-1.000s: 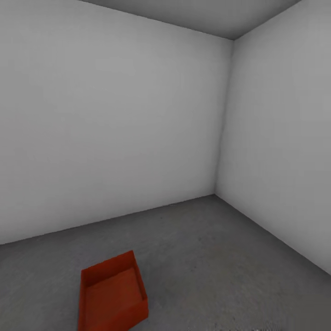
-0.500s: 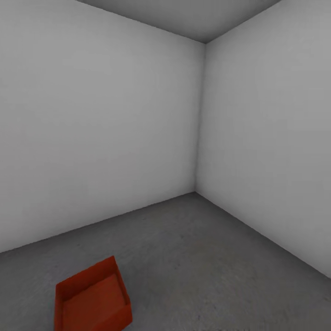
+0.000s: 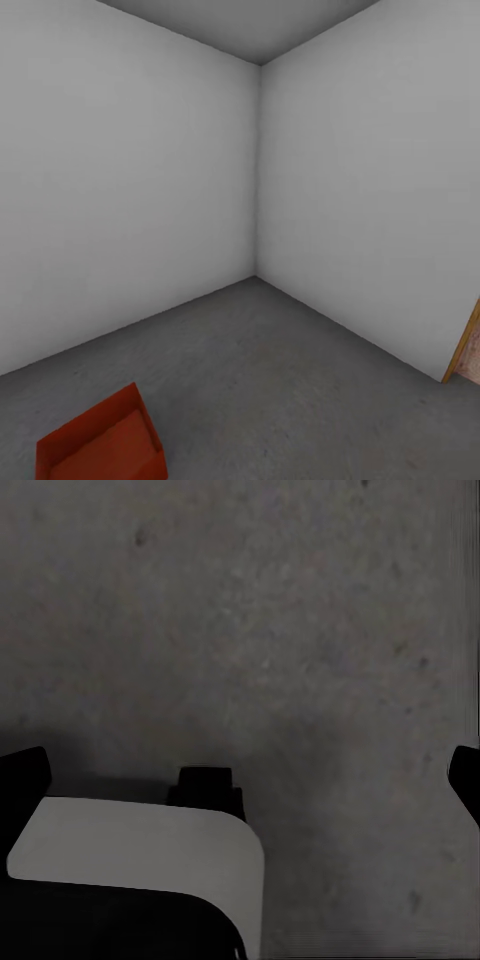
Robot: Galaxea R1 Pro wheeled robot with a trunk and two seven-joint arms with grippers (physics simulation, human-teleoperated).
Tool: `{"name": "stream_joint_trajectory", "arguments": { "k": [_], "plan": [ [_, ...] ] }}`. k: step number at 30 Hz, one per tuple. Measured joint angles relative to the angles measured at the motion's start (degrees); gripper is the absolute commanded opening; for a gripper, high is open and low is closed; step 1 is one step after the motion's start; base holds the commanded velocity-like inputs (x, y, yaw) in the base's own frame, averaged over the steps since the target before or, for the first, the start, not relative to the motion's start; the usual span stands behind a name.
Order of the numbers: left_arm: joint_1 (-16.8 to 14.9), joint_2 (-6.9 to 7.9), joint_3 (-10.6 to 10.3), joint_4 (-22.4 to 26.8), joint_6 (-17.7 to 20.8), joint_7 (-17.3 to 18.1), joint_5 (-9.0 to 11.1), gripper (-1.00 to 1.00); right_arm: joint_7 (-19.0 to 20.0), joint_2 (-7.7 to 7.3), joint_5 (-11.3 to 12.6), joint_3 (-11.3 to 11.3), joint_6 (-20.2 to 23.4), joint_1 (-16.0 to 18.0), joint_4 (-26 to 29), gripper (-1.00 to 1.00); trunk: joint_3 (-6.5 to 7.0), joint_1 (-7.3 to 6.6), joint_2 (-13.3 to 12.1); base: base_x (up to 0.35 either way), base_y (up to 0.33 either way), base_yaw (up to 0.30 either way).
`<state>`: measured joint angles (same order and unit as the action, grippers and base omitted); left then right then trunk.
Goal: Move the two storage containers from the living room to the garage. In the garage, place one container on the floor and stack the other container on top of it (either order is fine).
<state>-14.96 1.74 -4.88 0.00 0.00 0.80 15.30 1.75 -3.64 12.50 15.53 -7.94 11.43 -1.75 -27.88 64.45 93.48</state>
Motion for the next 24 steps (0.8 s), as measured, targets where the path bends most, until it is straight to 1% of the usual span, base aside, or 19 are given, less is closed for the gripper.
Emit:
{"name": "stream_joint_trajectory", "arguments": {
  "k": [24],
  "plan": [
    [0.00, -0.08, 0.00, 0.00, 0.00, 0.00, 0.01, 1.00, -0.07, -0.06, 0.19, -0.07, 0.01, 0.00, 0.00, 1.00, 0.00, 0.00, 0.00, 0.000, 0.000, -0.300]
  ]
}}
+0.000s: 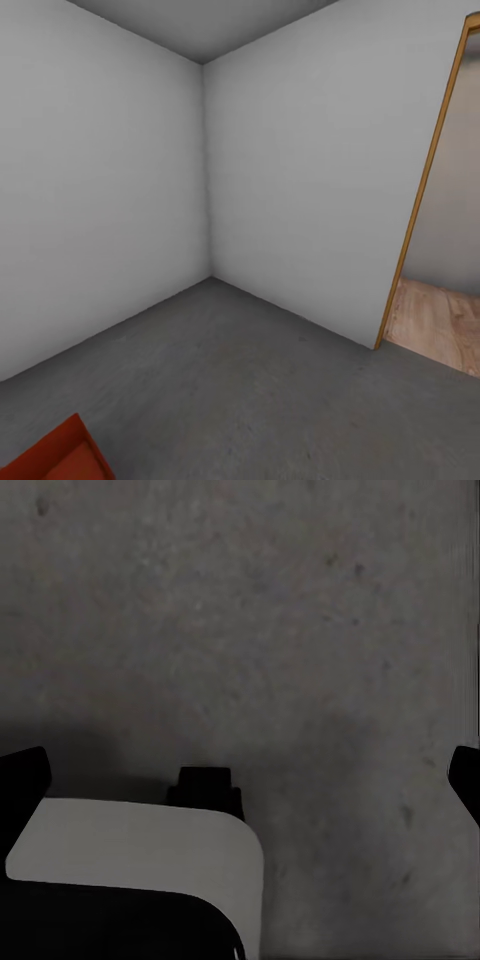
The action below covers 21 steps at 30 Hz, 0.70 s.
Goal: Move the two storage containers from the living room to the garage. In the garage, place one container on the floor and stack the other container on top of it (either order is fine).
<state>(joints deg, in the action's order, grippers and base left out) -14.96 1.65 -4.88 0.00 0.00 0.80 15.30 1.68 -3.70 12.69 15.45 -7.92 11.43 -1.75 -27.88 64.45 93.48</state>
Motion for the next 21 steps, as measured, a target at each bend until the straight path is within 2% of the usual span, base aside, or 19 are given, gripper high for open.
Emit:
{"name": "stream_joint_trajectory", "arguments": {
  "k": [21],
  "plan": [
    [0.64, 0.10, 0.07, -0.08, 0.00, -0.48, 0.05, 1.00, -0.01, -0.09, 0.24, -0.03, -0.01, 0.00, -0.08, 1.00, 0.00, 0.00, 0.00, 0.000, 0.000, -0.300]
  ]
}}
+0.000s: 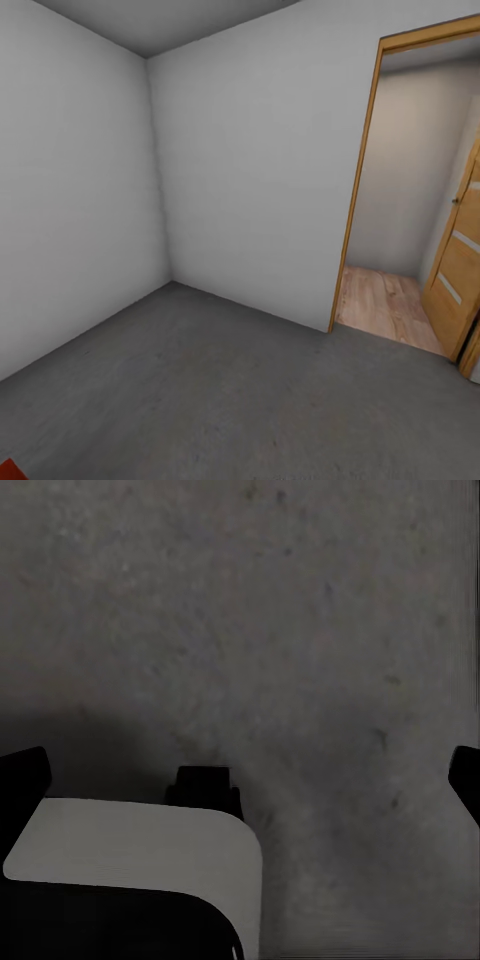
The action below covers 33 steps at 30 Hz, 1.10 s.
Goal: Move the two storage containers from the living room to the garage. In the garage, place one container on the floor and stack the other container on top of it (either order is fine).
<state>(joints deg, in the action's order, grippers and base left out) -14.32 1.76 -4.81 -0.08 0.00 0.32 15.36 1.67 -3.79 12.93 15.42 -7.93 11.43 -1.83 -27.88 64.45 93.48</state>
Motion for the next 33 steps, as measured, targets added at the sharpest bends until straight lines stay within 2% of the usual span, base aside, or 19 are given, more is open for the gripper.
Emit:
{"name": "stream_joint_trajectory", "arguments": {
  "k": [7, 14, 19, 26, 33],
  "plan": [
    [0.03, 0.29, -0.07, 0.00, 0.10, 0.00, -0.12, 1.00, 0.00, -0.01, 0.00, -0.02, 0.00, 0.00, 0.00, 1.00, 0.00, 0.00, 0.00, 0.000, 0.000, -0.300],
    [1.35, 1.08, -0.28, 0.06, 0.08, 0.00, -0.94, 1.00, 0.00, -0.01, 0.01, 0.00, 0.00, 0.00, 0.00, 1.00, 0.00, 0.00, 0.00, 0.000, 0.000, -0.300],
    [1.78, 2.27, -0.38, 0.08, 0.01, 0.00, -2.26, 1.00, 0.00, -0.01, 0.01, -0.01, 0.00, 0.00, 0.00, 1.00, 0.00, 0.00, 0.00, 0.000, 0.000, -0.300],
    [1.85, 3.75, -0.41, 0.08, -0.06, 0.00, -2.62, 1.00, 0.00, -0.01, 0.01, 0.01, 0.00, 0.00, 0.00, 1.00, 0.00, 0.00, 0.00, 0.000, 0.000, -0.300],
    [1.86, 3.65, -0.42, 0.08, -0.22, 0.00, -2.74, 1.00, 0.00, -0.01, 0.01, -0.01, 0.00, 0.00, 0.00, 1.00, 0.00, 0.00, 0.00, 0.000, 0.000, -0.300]
  ]
}}
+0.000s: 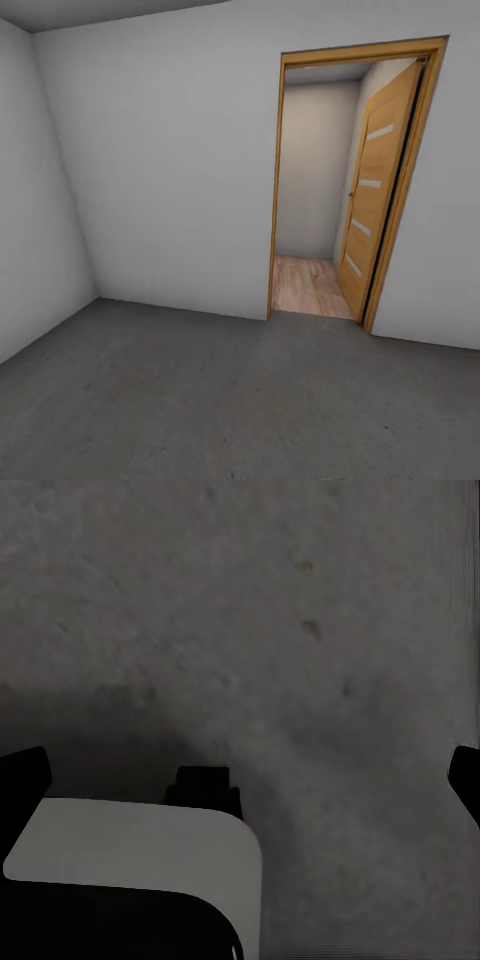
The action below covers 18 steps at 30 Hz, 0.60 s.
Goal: Move the two storage containers from the living room to the garage. In the garage, place one container on the floor and stack the other container on top of it (either order is fine).
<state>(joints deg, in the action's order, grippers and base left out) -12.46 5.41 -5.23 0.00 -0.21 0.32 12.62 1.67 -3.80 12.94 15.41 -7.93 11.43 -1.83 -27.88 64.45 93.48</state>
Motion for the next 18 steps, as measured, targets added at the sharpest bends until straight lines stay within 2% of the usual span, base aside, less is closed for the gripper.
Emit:
{"name": "stream_joint_trajectory", "arguments": {
  "k": [18],
  "plan": [
    [-0.01, -0.48, 0.09, 0.22, -0.15, 0.00, -0.30, 1.00, 0.08, 0.04, 0.00, -0.03, 0.62, -0.52, 0.00, 1.00, 0.00, 0.00, 0.00, 0.000, 0.000, -0.300]
  ]
}}
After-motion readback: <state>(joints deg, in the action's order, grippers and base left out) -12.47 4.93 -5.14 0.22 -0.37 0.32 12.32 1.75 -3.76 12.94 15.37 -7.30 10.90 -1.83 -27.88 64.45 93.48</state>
